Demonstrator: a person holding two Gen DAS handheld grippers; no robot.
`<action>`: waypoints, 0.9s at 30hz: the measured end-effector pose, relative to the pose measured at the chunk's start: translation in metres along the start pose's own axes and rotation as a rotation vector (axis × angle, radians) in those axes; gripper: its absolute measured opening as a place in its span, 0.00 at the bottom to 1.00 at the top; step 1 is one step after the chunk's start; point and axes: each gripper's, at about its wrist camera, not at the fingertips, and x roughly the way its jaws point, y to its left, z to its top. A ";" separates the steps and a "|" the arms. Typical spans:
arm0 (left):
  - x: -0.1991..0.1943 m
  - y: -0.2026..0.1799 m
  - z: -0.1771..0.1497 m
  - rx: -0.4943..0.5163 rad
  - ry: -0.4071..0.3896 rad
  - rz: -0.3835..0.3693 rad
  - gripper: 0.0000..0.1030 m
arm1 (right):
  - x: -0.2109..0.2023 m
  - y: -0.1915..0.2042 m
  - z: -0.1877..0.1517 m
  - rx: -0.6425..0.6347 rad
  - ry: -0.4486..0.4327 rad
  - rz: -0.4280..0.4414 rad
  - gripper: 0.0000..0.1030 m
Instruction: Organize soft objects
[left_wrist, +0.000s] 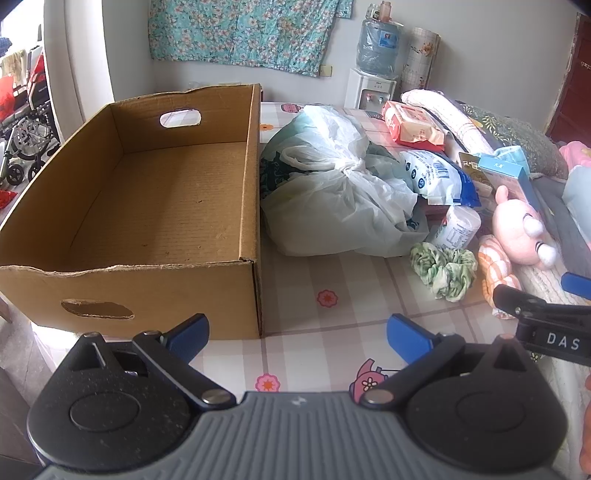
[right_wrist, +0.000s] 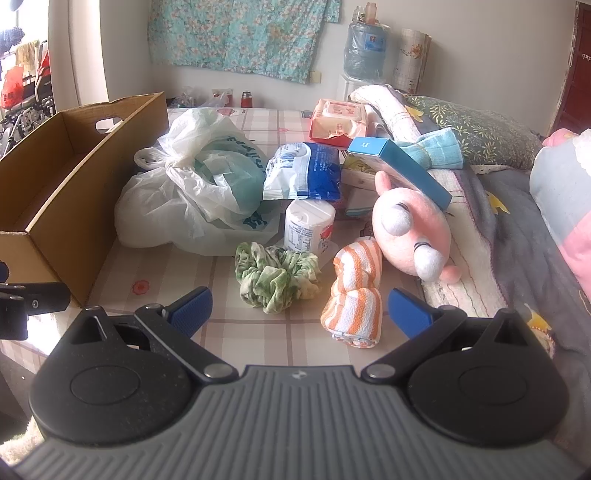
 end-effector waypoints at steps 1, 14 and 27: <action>0.000 0.000 0.000 0.000 0.000 0.000 1.00 | 0.000 0.000 0.000 0.001 0.001 0.000 0.99; 0.001 0.003 0.001 -0.008 0.002 0.004 1.00 | 0.003 0.000 0.001 -0.001 0.006 0.000 0.99; 0.002 0.006 0.001 -0.009 0.004 0.003 1.00 | 0.006 0.005 0.002 -0.008 0.011 0.003 0.99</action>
